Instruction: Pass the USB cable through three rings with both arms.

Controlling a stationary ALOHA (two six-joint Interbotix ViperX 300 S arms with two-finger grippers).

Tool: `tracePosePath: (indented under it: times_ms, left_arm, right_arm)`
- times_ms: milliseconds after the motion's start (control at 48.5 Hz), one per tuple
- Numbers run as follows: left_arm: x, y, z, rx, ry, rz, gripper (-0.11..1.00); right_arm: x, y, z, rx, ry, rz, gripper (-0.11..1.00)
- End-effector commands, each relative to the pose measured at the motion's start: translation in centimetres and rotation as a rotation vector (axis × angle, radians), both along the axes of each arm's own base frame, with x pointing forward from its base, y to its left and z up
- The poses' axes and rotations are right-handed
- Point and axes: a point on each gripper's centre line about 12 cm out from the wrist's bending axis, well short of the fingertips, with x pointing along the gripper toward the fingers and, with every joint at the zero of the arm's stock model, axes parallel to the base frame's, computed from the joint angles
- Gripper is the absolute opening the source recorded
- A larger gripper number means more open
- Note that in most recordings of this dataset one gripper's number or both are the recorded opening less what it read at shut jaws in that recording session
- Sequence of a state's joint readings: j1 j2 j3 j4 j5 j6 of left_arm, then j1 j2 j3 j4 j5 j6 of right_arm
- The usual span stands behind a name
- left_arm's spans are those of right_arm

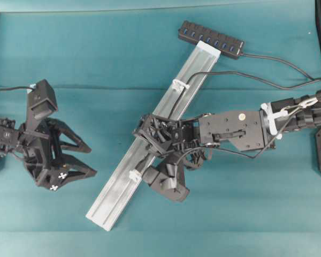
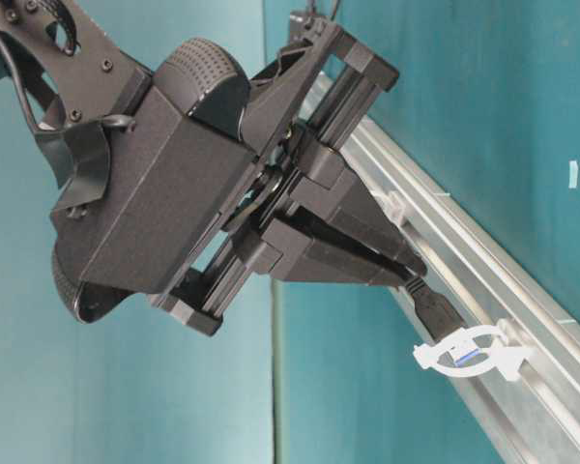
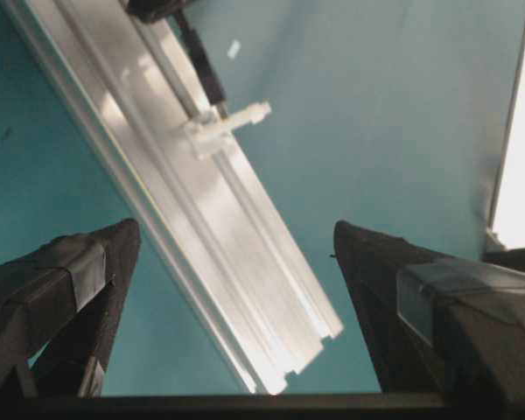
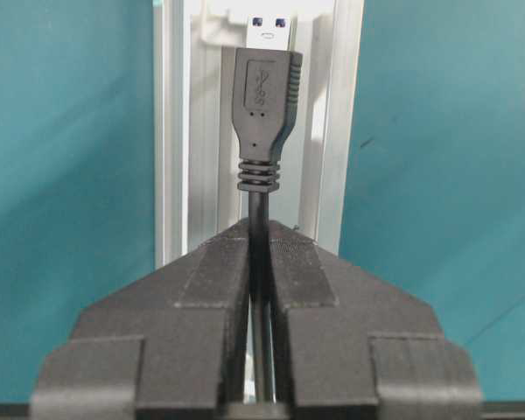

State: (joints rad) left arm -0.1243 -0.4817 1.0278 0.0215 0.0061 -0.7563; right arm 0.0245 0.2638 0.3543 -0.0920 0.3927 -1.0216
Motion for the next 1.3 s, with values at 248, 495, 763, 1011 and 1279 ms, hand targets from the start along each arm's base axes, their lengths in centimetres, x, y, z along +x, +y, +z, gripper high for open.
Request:
tracePosePath:
  times_ms: [248,495,763,1011,1279]
  left_arm:
    - [0.0,-0.8,0.6,-0.031,-0.019,-0.014,0.96]
    - [0.5,-1.6,0.9,-0.084,-0.043,-0.011,0.96]
    - [2.1,-2.2,0.1,-0.097,-0.102,-0.027,0.91]
    - [2.7,-2.7,-0.8,-0.092,-0.072,-0.037,0.9]
    - [2.6,-2.9,-0.9,-0.091,-0.065,-0.044,0.9]
  right_arm:
    - [0.7,0.5,0.5,0.009,-0.024,0.004,0.06]
    - [0.7,1.0,0.4,0.009,-0.023,0.013,0.06]
    - [0.9,1.7,0.5,0.025,-0.039,0.019,0.06]
    - [0.9,1.9,0.4,0.033,-0.039,0.016,0.06]
    - [1.6,2.6,0.1,0.035,-0.037,0.028,0.06]
